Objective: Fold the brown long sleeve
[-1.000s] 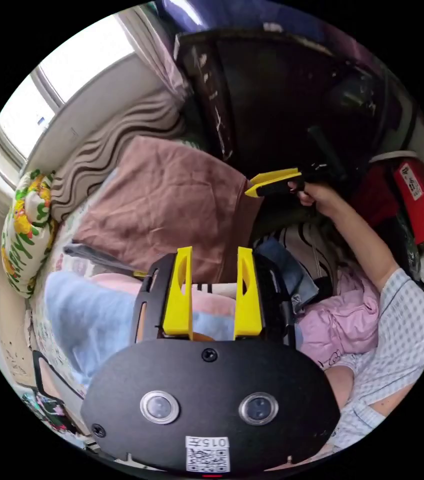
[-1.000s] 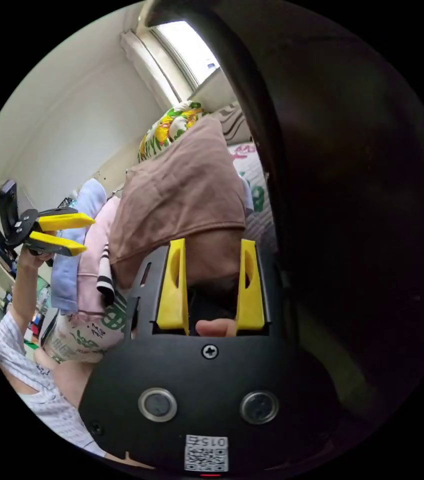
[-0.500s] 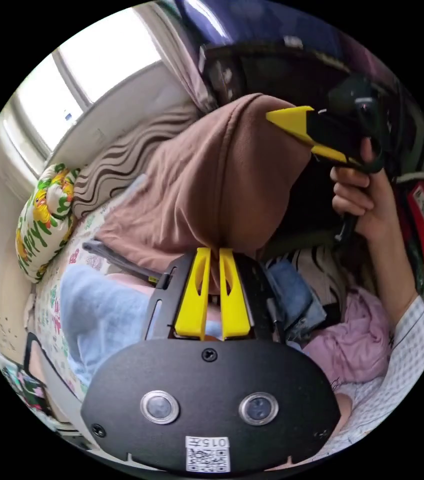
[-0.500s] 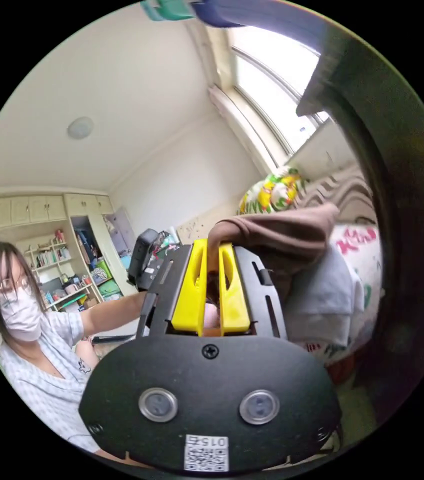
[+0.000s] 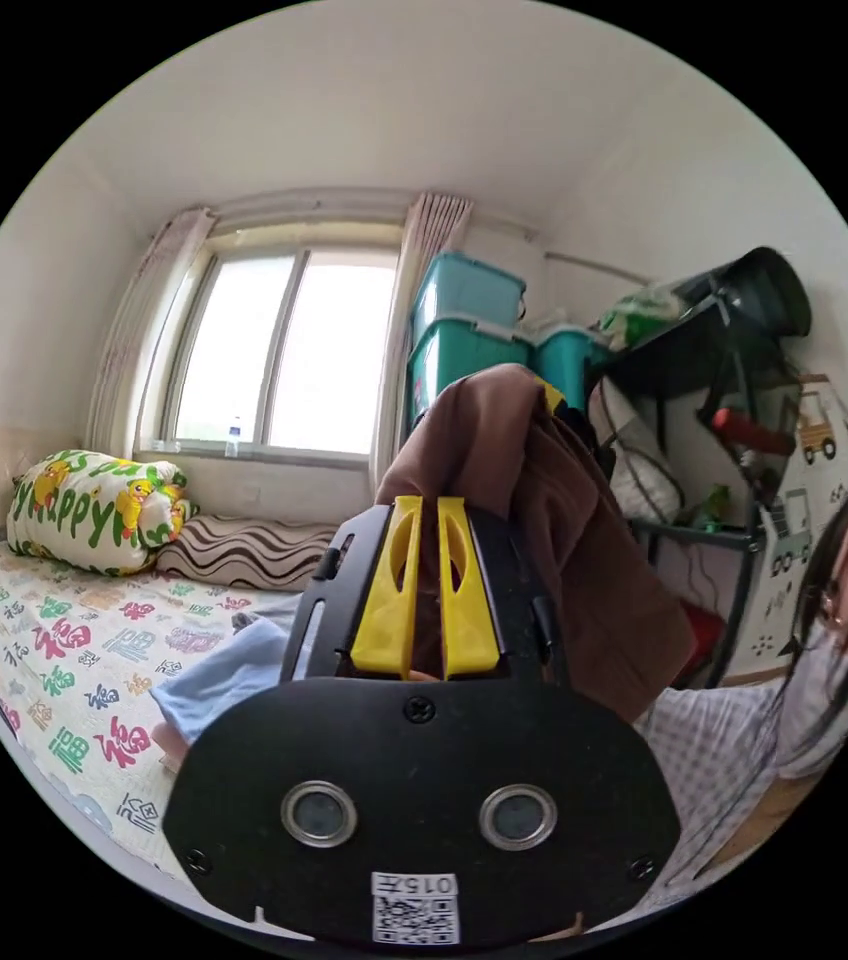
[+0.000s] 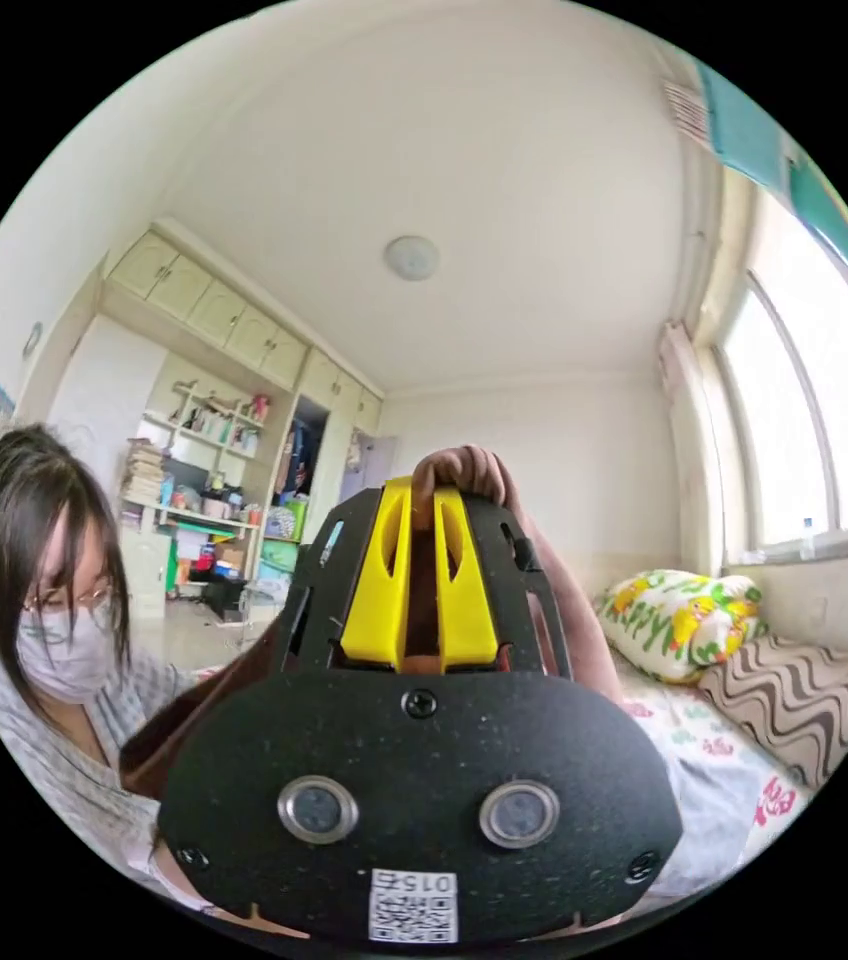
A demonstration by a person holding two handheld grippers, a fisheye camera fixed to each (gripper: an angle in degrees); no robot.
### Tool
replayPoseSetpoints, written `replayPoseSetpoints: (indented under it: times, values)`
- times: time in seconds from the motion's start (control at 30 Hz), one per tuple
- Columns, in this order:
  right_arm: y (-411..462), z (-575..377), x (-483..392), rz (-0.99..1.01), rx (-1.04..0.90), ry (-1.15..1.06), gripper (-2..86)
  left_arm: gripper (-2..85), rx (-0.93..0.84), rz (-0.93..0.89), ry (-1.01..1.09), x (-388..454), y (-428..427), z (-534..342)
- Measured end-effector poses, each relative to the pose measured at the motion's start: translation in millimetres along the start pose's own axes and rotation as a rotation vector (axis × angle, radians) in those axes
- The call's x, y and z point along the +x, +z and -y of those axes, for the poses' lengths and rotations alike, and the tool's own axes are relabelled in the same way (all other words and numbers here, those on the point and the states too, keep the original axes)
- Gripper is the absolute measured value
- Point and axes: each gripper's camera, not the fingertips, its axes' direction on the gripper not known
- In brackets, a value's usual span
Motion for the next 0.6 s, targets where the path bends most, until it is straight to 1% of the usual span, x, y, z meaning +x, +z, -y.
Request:
replayPoseSetpoints:
  times: [0.03, 0.07, 0.1, 0.2, 0.27, 0.33, 0.37, 0.43, 0.47, 0.53, 0.57, 0.6]
  values:
    - [16.3, 4.7, -21.2, 0.071, 0.006, -0.005, 4.3, 0.7, 0.047, -0.011, 0.001, 5.5, -41.5, -4.3]
    - [24.9, 6.3, -31.0, 0.101, 0.008, -0.002, 4.3, 0.7, 0.071, -0.016, -0.002, 8.3, -62.4, -6.8]
    - [43.4, 7.0, -50.0, 0.144, 0.016, 0.010, 4.4, 0.6, 0.117, -0.015, -0.003, 15.2, -103.7, -12.4]
    - [96.2, -6.0, -85.9, 0.263, 0.041, 0.050, 4.3, 0.7, 0.190, 0.070, 0.022, 36.0, -196.8, -28.0]
    - [134.1, -25.5, -94.3, 0.361, 0.067, 0.136, 4.4, 0.7, 0.202, 0.156, 0.044, 46.9, -245.5, -37.0]
    - [195.7, -64.9, -93.6, 0.479, 0.066, 0.319, 4.4, 0.8, 0.206, 0.275, 0.033, 51.1, -304.5, -51.5]
    - [212.5, -76.9, -92.3, 0.503, 0.056, 0.367, 4.4, 0.8, 0.205, 0.307, 0.023, 49.9, -318.2, -55.7]
    - [282.7, -134.0, -90.2, 0.565, -0.027, 0.536, 4.4, 1.0, 0.182, 0.448, -0.036, 36.2, -368.4, -75.8]
    - [300.1, -149.7, -91.1, 0.565, -0.063, 0.569, 4.4, 1.0, 0.173, 0.492, -0.056, 30.7, -380.1, -82.0]
    - [365.2, -216.7, -98.0, 0.519, -0.247, 0.660, 4.5, 1.4, 0.113, 0.696, -0.150, 0.1, -421.4, -112.5]
    - [380.6, -234.5, -99.9, 0.505, -0.299, 0.679, 4.5, 1.5, 0.090, 0.744, -0.179, -9.2, -429.5, -121.1]
    - [409.0, -271.8, -103.8, 0.476, -0.392, 0.717, 4.6, 1.7, 0.033, 0.829, -0.251, -30.1, -444.1, -141.6]
